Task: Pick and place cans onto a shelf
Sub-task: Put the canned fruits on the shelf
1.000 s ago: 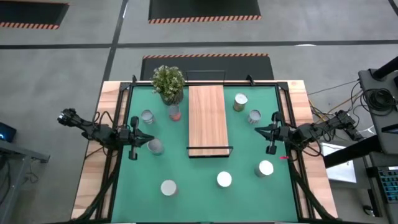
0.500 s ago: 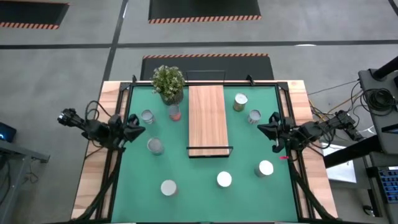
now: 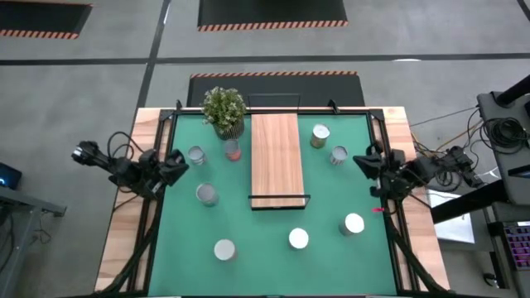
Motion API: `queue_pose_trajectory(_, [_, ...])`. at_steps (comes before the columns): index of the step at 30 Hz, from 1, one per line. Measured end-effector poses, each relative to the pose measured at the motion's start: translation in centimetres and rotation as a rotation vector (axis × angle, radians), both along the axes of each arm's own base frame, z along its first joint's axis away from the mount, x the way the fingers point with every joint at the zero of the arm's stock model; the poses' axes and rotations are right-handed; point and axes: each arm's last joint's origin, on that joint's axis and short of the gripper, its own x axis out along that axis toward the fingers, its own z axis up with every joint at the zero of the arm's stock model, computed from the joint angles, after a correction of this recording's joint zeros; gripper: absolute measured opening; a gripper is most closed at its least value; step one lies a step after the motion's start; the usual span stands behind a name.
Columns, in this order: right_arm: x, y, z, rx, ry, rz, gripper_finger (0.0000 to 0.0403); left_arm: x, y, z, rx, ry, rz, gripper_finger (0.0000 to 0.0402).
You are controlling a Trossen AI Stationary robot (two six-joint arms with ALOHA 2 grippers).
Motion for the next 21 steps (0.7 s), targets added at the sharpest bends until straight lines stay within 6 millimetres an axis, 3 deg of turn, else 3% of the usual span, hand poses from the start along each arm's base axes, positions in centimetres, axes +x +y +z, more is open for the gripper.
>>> queue_pose_trajectory(6, [-0.8, -0.3, 2.3, -0.095, -0.036, -0.052, 0.0009, 0.7, -0.3, 0.7, 0.029, -0.038, 0.041, 0.0])
queue_pose_trajectory(11, [-1.1, -0.4, 3.3, -0.166, -0.041, -0.089, 0.0009, 2.2, -0.9, 2.9, 0.07, 0.018, 0.09, 0.0])
queue_pose_trajectory(16, [-1.1, -0.4, 4.3, -0.229, -0.053, -0.127, 0.0009, 4.9, -2.0, 5.8, 0.171, 0.154, 0.223, 0.0])
queue_pose_trajectory(21, [-0.7, -0.3, 5.1, -0.289, -0.052, -0.159, 0.0009, 7.5, -3.1, 8.5, 0.323, 0.421, 0.27, 0.0])
